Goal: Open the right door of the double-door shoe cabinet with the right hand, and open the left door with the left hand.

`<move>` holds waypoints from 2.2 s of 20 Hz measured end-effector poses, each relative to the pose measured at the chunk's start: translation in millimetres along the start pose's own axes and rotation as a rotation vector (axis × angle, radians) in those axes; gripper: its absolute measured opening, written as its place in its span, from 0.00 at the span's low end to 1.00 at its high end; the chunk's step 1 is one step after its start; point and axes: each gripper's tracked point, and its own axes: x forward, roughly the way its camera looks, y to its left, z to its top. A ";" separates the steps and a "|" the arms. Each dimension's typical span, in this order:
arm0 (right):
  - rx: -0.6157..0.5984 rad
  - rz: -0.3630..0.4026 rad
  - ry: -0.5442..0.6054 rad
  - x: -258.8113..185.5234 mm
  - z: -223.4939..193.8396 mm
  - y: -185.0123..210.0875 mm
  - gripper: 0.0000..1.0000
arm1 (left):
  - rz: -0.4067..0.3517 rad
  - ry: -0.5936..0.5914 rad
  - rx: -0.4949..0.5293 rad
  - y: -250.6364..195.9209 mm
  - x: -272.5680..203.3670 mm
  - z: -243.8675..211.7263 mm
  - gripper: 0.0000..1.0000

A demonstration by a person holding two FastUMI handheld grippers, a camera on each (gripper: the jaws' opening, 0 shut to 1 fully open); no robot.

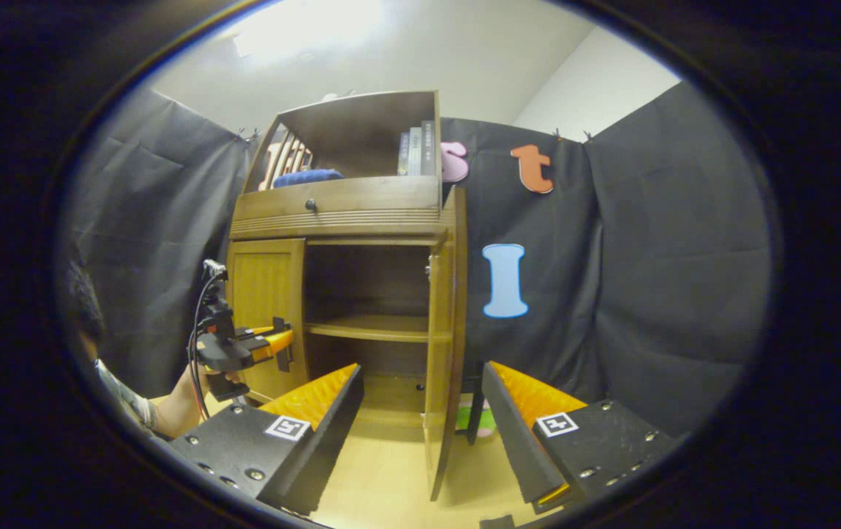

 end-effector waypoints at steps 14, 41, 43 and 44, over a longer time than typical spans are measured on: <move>-0.011 0.095 -0.032 -14.2 7.0 62.6 0.97 | -0.069 0.062 -0.018 -3.2 -61.2 9.9 0.31; -0.001 0.191 -0.069 -39.1 1.2 147.1 0.95 | -0.009 0.051 0.021 49.8 -192.7 28.3 0.32; 0.004 0.189 -0.065 -39.1 0.4 147.8 0.96 | 0.007 0.049 0.038 58.3 -199.2 26.9 0.29; 0.005 0.189 -0.066 -38.4 0.4 148.5 0.96 | 0.011 0.048 0.042 61.4 -202.2 26.7 0.30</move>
